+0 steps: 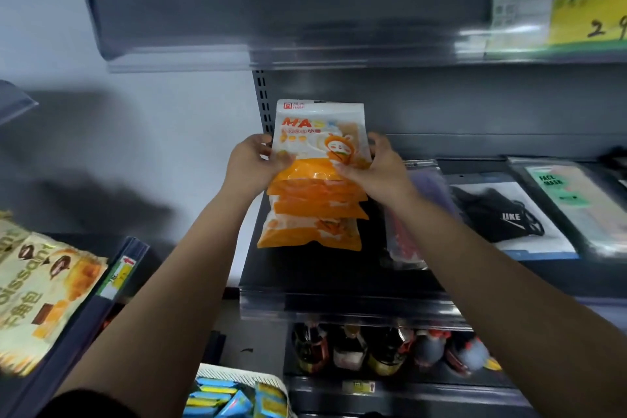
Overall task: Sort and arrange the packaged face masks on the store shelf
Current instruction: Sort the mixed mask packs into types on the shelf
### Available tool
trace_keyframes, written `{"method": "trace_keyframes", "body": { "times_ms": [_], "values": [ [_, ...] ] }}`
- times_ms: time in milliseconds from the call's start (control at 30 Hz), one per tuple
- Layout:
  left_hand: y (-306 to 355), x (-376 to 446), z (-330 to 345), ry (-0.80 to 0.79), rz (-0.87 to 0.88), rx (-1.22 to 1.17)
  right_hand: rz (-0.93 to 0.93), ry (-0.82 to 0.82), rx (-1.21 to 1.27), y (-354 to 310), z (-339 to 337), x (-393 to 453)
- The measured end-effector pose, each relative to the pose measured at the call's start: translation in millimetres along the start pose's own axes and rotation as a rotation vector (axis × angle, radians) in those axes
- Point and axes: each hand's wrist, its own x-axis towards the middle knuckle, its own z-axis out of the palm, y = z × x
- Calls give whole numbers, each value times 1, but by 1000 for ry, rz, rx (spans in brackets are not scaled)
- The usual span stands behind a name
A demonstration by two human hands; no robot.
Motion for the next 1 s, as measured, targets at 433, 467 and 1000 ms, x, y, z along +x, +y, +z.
{"method": "trace_keyframes", "body": {
  "times_ms": [433, 467, 1000],
  "values": [
    [-10, -3, 2, -139, -65, 240, 36, -39, -164, -2, 10, 0],
    [-11, -5, 3, -136, -58, 258, 39, -45, -168, -2, 10, -1],
    [2, -41, 25, -61, 491, 863, -371, 102, -676, 3, -19, -60]
  ]
}}
